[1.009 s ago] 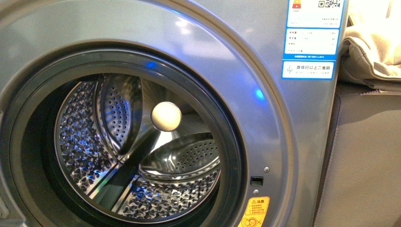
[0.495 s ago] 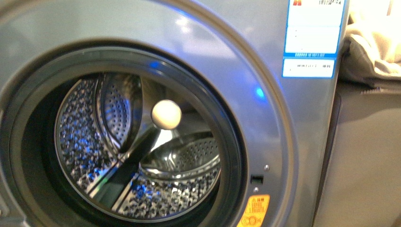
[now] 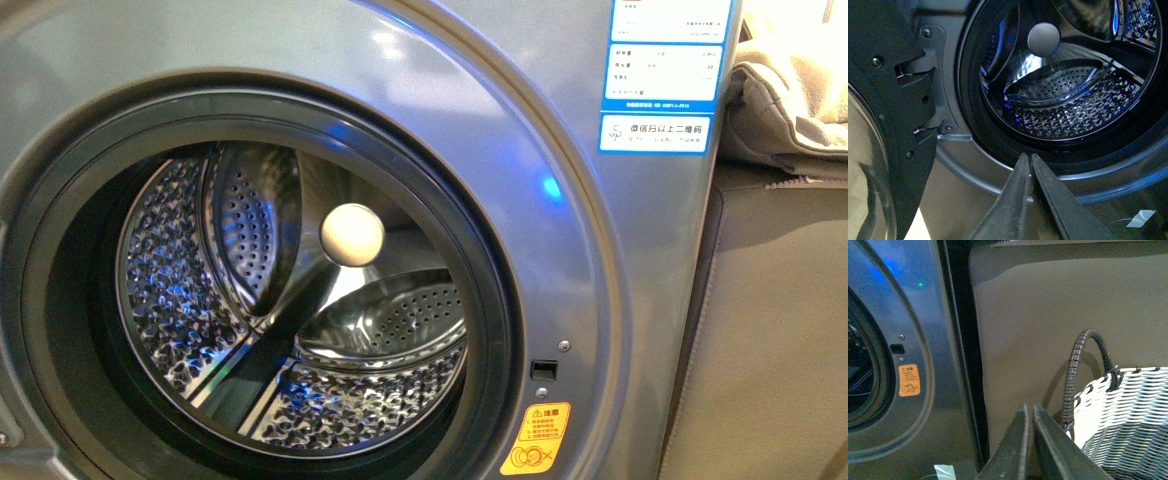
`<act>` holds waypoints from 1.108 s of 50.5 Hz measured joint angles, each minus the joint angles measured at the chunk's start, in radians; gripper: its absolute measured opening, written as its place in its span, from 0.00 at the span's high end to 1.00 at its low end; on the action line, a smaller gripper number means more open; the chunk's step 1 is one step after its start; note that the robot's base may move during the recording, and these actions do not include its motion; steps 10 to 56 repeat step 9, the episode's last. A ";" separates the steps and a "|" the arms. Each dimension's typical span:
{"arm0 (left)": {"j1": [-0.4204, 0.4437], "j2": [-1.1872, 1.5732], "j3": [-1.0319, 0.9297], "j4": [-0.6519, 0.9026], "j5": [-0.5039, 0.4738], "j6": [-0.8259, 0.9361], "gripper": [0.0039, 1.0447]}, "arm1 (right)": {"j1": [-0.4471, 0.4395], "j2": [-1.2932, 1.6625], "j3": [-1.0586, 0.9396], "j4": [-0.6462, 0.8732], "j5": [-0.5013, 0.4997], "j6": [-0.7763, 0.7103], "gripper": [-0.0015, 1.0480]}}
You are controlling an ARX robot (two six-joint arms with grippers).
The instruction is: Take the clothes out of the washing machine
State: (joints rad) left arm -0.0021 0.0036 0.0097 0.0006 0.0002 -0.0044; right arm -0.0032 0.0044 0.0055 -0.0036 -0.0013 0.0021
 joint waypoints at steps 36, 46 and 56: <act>0.000 0.000 0.000 0.000 0.000 0.000 0.57 | 0.000 0.000 0.000 0.000 0.000 0.000 0.60; 0.000 0.000 0.000 0.000 0.000 0.000 0.57 | 0.000 0.000 0.000 0.000 0.000 0.000 0.60; 0.000 0.000 0.000 0.000 0.000 0.000 0.57 | 0.000 0.000 0.000 0.000 0.000 0.000 0.60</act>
